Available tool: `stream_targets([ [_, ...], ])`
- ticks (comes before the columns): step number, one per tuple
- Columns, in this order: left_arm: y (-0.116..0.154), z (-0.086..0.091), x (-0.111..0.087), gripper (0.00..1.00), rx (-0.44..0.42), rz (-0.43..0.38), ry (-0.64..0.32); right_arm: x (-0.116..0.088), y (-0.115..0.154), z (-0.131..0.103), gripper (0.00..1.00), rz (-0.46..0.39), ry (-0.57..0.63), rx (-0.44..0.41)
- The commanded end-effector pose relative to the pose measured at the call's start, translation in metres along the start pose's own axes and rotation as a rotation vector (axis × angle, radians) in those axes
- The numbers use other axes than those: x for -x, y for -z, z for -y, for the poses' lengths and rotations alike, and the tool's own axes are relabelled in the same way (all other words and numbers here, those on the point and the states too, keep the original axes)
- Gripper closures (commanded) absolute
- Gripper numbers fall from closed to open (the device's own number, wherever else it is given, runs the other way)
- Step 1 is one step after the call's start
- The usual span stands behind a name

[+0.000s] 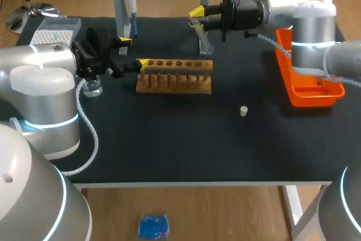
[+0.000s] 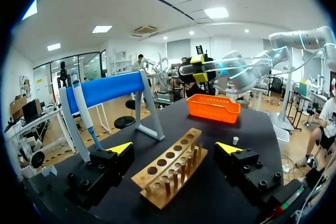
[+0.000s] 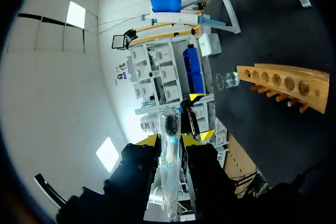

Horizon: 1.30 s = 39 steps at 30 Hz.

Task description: Invert the test tube, pick up the pipette, mount the tip to pipette, aspirate from beaker and dispense into the tube, eject the tip, return the pipette, and cap with the stopper.

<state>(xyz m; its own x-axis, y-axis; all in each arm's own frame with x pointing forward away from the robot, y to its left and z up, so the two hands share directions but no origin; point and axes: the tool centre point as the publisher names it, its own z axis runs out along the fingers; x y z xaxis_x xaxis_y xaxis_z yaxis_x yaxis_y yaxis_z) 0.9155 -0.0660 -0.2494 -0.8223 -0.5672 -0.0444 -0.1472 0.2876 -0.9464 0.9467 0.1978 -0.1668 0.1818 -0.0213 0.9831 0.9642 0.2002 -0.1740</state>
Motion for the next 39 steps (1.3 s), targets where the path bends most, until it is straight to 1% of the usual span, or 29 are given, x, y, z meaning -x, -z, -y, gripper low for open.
stream_targets([
  [1, 0.000, -0.002, -0.001, 0.00, -0.006, 0.005, -0.002, -0.002, 0.001, 0.006, 1.00, 0.017, 0.046, 0.012],
  [3, 0.000, -0.002, -0.001, 0.00, -0.006, 0.005, -0.002, -0.001, 0.000, 0.008, 1.00, 0.045, 0.090, 0.022],
  [6, 0.000, -0.002, -0.001, 0.00, -0.006, 0.005, -0.002, -0.001, 0.000, 0.010, 1.00, 0.041, 0.120, 0.026],
  [13, 0.000, -0.002, -0.001, 0.00, -0.006, 0.005, -0.002, -0.004, 0.004, 0.017, 1.00, -0.022, 0.191, 0.027],
  [21, 0.000, -0.002, -0.001, 0.00, -0.006, 0.005, -0.002, -0.001, 0.004, 0.019, 1.00, -0.013, 0.173, 0.018],
  [33, 0.000, -0.002, -0.001, 0.00, -0.006, 0.005, -0.002, -0.001, 0.006, 0.019, 1.00, -0.014, 0.187, 0.042],
  [39, 0.000, -0.002, -0.001, 0.00, -0.006, 0.005, -0.002, -0.001, 0.006, 0.019, 1.00, -0.016, 0.183, 0.037],
])
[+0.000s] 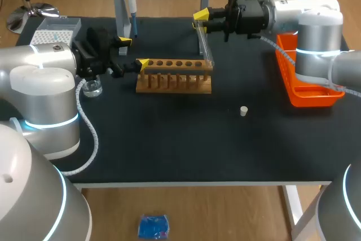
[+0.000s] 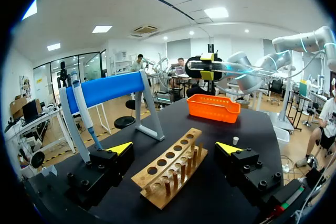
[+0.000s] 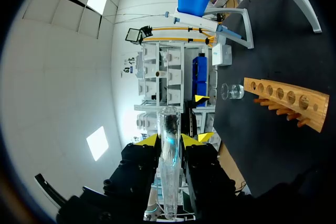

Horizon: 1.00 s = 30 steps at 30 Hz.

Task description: Invert the test tube, pick up the pipette, mount the tip to pipette, aspirate from beaker and dispense into the tube, eject the tip, return the pipette, and cap with the stopper.

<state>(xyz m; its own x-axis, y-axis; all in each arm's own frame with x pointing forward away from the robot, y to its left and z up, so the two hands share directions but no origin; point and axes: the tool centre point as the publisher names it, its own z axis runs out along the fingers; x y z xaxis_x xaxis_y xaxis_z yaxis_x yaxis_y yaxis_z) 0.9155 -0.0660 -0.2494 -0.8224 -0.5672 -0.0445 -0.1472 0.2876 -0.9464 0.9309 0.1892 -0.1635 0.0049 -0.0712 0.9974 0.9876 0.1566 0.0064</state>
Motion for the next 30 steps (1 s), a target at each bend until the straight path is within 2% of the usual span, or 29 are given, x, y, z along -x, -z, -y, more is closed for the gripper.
stream_targets([
  [1, 0.000, -0.002, -0.001, 0.00, -0.006, 0.005, -0.002, -0.001, 0.001, 0.001, 1.00, 0.002, -0.004, -0.002],
  [5, 0.000, -0.002, -0.001, 0.00, -0.006, 0.005, -0.002, 0.000, 0.000, 0.001, 1.00, 0.000, -0.036, -0.012],
  [20, 0.000, -0.002, -0.001, 0.00, -0.006, 0.005, -0.002, 0.000, 0.000, 0.001, 1.00, 0.000, -0.036, -0.012],
  [23, -0.001, 0.007, -0.002, 0.00, -0.140, 0.042, -0.188, 0.000, 0.000, 0.001, 1.00, 0.000, -0.036, -0.012],
  [25, 0.002, 0.008, -0.002, 0.00, -0.227, 0.056, -0.246, 0.000, 0.000, 0.001, 1.00, 0.000, -0.036, -0.012],
  [26, 0.005, 0.009, -0.001, 0.00, -0.301, 0.050, -0.286, 0.000, 0.000, 0.001, 1.00, 0.000, -0.036, -0.012],
  [30, 0.014, 0.014, -0.003, 0.00, -0.455, -0.002, -0.413, 0.000, 0.000, 0.001, 1.00, 0.000, -0.036, -0.012],
])
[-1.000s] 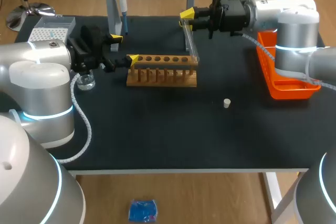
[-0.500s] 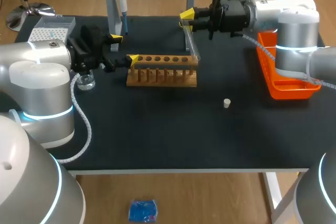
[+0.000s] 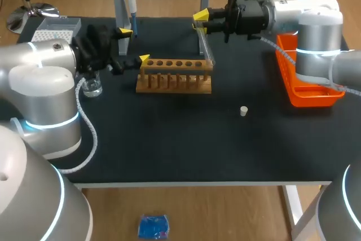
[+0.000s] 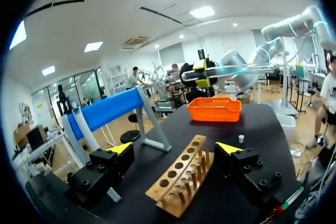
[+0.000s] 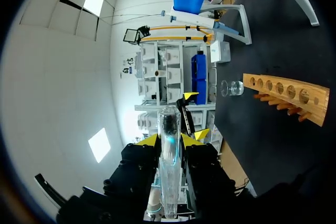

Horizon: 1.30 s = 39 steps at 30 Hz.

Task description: Invert the test tube, pick up the pipette, mount the tip to pipette, aspirate from beaker and dispense into the tube, eject the tip, return the pipette, and cap with the stopper.

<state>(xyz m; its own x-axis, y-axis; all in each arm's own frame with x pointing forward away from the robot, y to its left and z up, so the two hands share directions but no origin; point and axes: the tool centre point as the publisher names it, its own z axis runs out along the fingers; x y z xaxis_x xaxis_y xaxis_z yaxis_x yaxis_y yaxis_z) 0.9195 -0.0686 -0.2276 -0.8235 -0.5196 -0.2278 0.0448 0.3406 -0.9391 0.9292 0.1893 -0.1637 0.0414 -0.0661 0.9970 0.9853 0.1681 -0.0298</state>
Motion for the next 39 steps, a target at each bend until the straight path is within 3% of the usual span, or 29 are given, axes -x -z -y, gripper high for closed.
stream_targets([
  [1, 0.014, -0.003, -0.007, 0.00, -0.424, -0.003, -0.259, 0.000, 0.001, -0.001, 1.00, 0.001, 0.001, -0.003],
  [6, 0.025, 0.021, -0.012, 0.00, -0.670, -0.156, -0.434, 0.000, 0.001, -0.001, 1.00, 0.001, 0.001, -0.003],
  [9, 0.032, 0.034, -0.014, 0.00, -0.771, -0.305, -0.509, 0.000, 0.001, -0.001, 1.00, 0.001, 0.001, -0.003],
  [11, 0.037, 0.043, -0.012, 0.00, -0.790, -0.385, -0.541, 0.000, 0.001, -0.001, 1.00, 0.001, 0.001, -0.003],
  [13, 0.040, 0.050, -0.005, 0.00, -0.738, -0.382, -0.560, 0.000, 0.001, -0.001, 1.00, 0.001, 0.001, -0.003],
  [24, 0.040, 0.050, -0.005, 0.00, -0.738, -0.382, -0.560, 0.000, 0.001, -0.001, 1.00, 0.001, 0.001, -0.003],
  [26, 0.033, 0.057, -0.014, 0.00, -0.715, -0.398, -0.735, 0.000, 0.001, -0.001, 1.00, 0.001, 0.001, -0.003],
  [29, 0.022, 0.060, -0.025, 0.00, -0.570, -0.364, -0.919, 0.000, 0.001, -0.001, 1.00, 0.001, 0.001, -0.003],
  [31, 0.018, 0.059, -0.030, 0.00, -0.475, -0.326, -0.991, 0.000, 0.001, -0.001, 1.00, 0.001, 0.001, -0.003],
  [39, 0.010, 0.068, -0.055, 0.00, -0.384, -0.178, -1.192, 0.000, 0.001, -0.001, 1.00, 0.001, 0.001, -0.003],
])
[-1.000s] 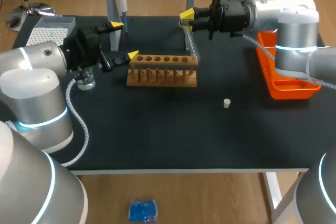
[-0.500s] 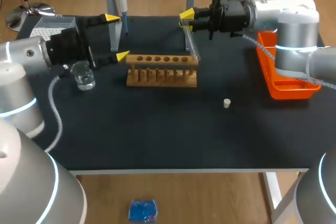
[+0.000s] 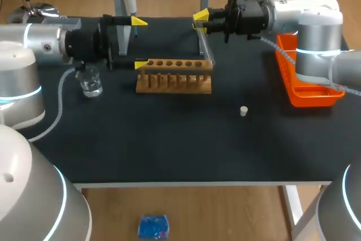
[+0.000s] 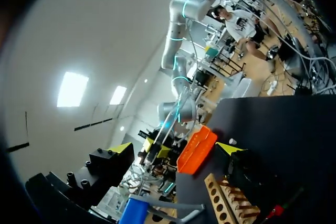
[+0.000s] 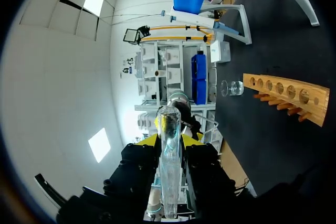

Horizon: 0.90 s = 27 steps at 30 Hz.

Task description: Invert the test tube, pick up the pipette, mount the tip to pipette, aspirate from beaker and dispense into the tube, eject the tip, return the pipette, and cap with the stopper.

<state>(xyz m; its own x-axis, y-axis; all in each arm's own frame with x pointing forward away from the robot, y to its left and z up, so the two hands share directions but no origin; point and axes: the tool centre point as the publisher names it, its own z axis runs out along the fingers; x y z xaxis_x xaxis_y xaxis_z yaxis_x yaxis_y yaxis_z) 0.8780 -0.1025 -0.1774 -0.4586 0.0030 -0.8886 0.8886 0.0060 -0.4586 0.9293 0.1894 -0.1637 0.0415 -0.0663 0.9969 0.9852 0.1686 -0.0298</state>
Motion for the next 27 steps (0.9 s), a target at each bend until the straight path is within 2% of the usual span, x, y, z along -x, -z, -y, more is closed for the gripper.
stream_targets([
  [1, -0.011, 0.014, -0.004, 0.00, 0.286, -0.039, -0.261, 0.000, 0.001, -0.001, 1.00, 0.001, 0.001, -0.002],
  [8, -0.014, 0.017, -0.006, 0.00, 0.364, -0.010, -0.304, 0.000, 0.001, -0.001, 1.00, 0.001, 0.001, -0.002],
  [17, -0.023, 0.015, 0.002, 0.00, 0.296, 0.030, -0.349, 0.000, 0.001, -0.001, 1.00, 0.001, 0.001, -0.002],
  [27, -0.043, 0.019, 0.010, 0.00, 0.209, -0.002, -0.403, 0.000, 0.001, -0.001, 1.00, 0.001, 0.001, -0.002],
])
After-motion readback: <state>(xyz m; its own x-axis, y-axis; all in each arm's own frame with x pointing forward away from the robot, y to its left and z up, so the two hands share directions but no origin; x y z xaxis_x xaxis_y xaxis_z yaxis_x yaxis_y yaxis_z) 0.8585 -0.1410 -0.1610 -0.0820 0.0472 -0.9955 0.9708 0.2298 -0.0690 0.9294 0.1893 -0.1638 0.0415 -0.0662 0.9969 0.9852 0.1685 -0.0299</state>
